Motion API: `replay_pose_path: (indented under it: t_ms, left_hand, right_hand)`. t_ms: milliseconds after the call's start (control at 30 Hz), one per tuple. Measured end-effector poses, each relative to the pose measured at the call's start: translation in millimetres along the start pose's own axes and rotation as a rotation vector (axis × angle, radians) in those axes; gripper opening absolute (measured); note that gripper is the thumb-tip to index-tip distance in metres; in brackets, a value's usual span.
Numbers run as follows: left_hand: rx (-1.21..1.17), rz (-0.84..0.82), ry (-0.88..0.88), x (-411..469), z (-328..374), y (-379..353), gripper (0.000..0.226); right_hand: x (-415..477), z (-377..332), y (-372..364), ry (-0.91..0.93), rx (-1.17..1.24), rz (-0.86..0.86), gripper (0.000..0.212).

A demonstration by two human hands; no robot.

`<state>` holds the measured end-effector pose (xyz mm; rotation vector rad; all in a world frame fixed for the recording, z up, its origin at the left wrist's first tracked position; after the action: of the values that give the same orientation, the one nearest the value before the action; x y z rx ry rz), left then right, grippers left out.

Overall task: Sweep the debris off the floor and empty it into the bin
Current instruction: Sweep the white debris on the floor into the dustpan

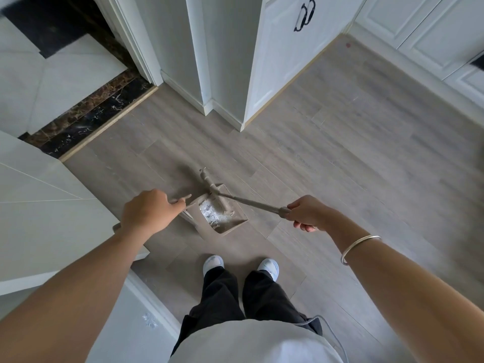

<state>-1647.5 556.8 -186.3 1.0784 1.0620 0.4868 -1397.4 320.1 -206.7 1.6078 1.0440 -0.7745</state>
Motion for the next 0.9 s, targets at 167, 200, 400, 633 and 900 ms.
replay_pose_path:
  t_ms: [167,200,400,633,900]
  left_hand:
    - [0.005,0.017,0.020,-2,-6,6,0.050]
    - [0.001,0.027,0.028,-3,-8,8,0.050]
    - [-0.046,0.051,0.114,-12,-40,15,0.050]
    - [-0.101,0.125,0.253,-24,-97,35,0.051]
    - [-0.051,0.202,0.316,-26,-131,49,0.051]
  right_hand:
    - [-6,-17,16,0.056,-0.071,0.044,0.028]
    - [-4,-20,19,0.074,-0.101,0.064,0.027]
    - [21,-37,22,0.083,-0.092,0.143,0.031]
    - [39,-73,-5,-0.032,0.308,0.023,0.018]
    - [42,-119,-65,-0.079,0.611,-0.166,0.026]
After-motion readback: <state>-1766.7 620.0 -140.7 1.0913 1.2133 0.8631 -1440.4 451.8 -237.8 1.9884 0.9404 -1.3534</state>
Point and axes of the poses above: each hand's wrist, its own x-axis towards the middle knuckle, its own y-axis out of the back of the hand, z = x × y, the point moved 5 cm from there along x, towards the middle knuckle, and after that the axes turned 4 degrees about x, right-handed, at the moved point
